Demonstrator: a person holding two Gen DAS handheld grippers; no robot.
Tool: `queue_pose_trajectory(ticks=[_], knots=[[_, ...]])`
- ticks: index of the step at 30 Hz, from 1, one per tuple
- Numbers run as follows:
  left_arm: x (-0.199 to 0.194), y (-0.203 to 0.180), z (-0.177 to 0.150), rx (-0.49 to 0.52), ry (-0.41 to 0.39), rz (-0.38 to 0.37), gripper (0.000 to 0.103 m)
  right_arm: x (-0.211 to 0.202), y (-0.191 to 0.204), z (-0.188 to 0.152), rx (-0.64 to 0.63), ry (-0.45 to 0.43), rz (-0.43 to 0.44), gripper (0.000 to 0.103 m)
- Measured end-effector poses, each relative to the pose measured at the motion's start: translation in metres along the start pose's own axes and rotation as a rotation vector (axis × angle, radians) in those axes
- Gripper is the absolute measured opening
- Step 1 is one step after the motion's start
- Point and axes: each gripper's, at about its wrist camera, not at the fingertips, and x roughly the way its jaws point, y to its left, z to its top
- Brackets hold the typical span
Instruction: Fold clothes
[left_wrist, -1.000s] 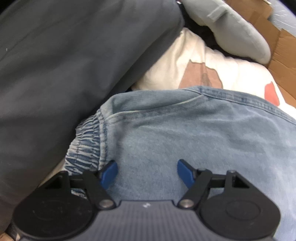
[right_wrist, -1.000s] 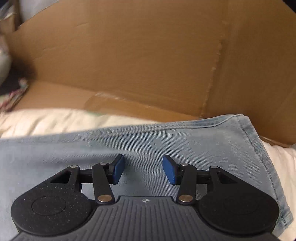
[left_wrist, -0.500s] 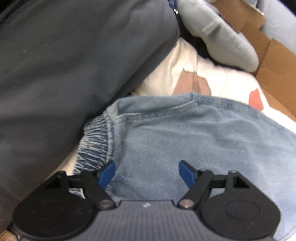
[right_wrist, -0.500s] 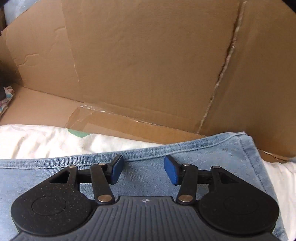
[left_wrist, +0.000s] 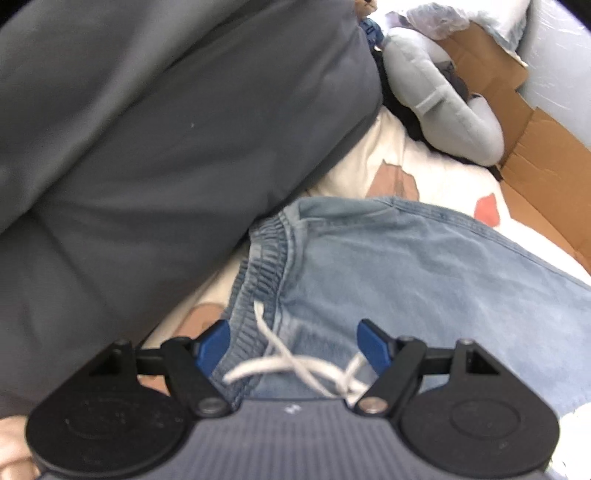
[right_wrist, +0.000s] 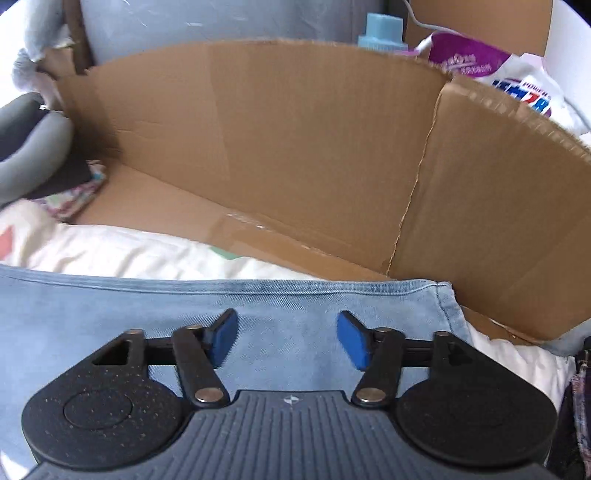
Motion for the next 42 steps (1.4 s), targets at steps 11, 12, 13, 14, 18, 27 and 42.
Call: queue_pose_trajectory(ticks=[11, 12, 13, 14, 18, 27, 42], knots=[[-0.083, -0.01, -0.033, 0.002, 0.003, -0.017, 0.078, -0.098, -0.012, -0.024, 0.023, 0.0, 0.074, 0.088], [-0.091, -0.012, -0.035, -0.001, -0.004, -0.018, 0.078, -0.106, -0.015, -0.029, 0.026, 0.0, 0.075, 0.088], [-0.099, -0.013, -0.038, 0.002, -0.009, -0.016, 0.078, -0.114, -0.017, -0.034, 0.028, -0.002, 0.079, 0.088], [-0.107, -0.014, -0.039, 0.005, -0.012, -0.014, 0.078, -0.123, -0.02, -0.039, 0.029, -0.004, 0.084, 0.088], [-0.138, -0.017, -0.044, 0.051, -0.02, 0.012, 0.078, -0.16, -0.03, -0.058, 0.015, -0.006, 0.082, 0.088], [-0.217, -0.024, -0.053, 0.08, -0.088, 0.003, 0.079, -0.247, -0.061, -0.095, -0.003, -0.042, 0.081, 0.088], [-0.31, -0.043, -0.103, 0.085, -0.123, -0.059, 0.081, -0.393, -0.105, -0.145, -0.085, -0.096, 0.084, 0.089]])
